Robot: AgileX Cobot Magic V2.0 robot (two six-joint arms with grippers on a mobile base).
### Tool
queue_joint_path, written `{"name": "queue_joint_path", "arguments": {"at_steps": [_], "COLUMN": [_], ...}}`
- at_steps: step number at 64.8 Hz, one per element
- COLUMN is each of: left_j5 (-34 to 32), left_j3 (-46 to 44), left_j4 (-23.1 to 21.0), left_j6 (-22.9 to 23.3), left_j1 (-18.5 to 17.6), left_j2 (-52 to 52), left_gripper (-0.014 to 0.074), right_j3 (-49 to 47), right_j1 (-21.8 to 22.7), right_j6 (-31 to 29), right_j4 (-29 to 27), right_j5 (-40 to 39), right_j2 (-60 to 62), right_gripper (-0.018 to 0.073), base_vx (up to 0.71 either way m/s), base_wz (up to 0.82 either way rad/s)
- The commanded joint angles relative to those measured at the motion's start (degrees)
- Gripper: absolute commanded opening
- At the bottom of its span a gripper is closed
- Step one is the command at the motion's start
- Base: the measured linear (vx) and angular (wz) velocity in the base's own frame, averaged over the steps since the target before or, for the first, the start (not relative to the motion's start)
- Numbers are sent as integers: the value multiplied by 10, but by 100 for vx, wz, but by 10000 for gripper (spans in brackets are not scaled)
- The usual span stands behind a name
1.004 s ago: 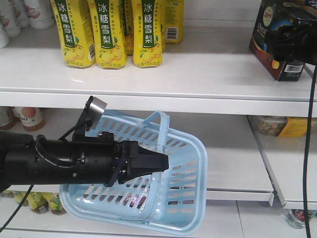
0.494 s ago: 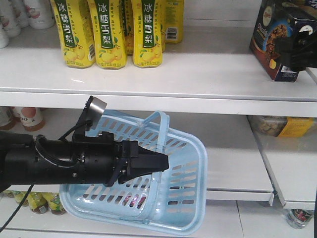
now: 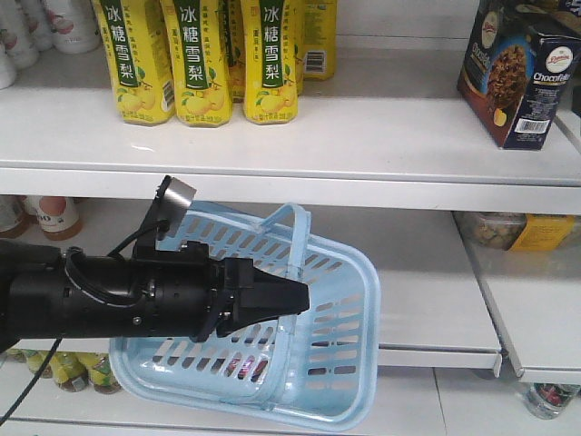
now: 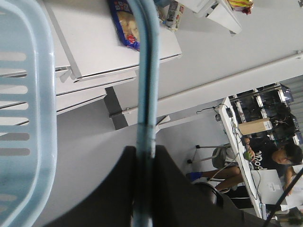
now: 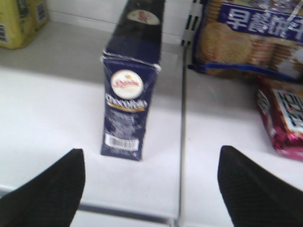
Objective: Left arm holds basket, right arm returns cookies
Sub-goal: 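Withdraw the open right gripper from the shelf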
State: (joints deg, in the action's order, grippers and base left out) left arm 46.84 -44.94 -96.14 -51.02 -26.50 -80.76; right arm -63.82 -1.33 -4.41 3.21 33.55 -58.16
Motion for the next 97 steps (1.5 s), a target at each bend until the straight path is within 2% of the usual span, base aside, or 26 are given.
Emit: {"name": "queue_joint_path", "arguments": {"at_steps": [1, 9, 36, 54, 68, 87, 97], "left_j5": [28, 28, 28, 28, 28, 28, 28], "left_j3": [-21, -21, -21, -21, -21, -21, -21], "left_j4": [-43, -43, -43, -43, -43, -43, -43], "left_j6": [-6, -6, -6, -6, -6, -6, -6], "left_j1": [-3, -3, -3, -3, -3, -3, -3], "left_j2": [23, 23, 23, 23, 23, 23, 23], "left_gripper": [-6, -6, -6, -6, -6, -6, -6], "right_j3": [12, 68, 346, 479, 546, 552, 552], "right_j1": [2, 2, 2, 2, 2, 2, 2], "right_j6": [44, 85, 94, 131, 142, 141, 141], "right_j4": [52, 89, 87, 87, 80, 79, 79], "right_j5": [-30, -41, -128, -196, -200, -225, -224], "right_j2": [36, 87, 376, 548, 562, 562, 562], "right_gripper": [515, 497, 482, 482, 482, 480, 406], "base_vx": [0, 0, 0, 0, 0, 0, 0], "base_wz": [0, 0, 0, 0, 0, 0, 0]}}
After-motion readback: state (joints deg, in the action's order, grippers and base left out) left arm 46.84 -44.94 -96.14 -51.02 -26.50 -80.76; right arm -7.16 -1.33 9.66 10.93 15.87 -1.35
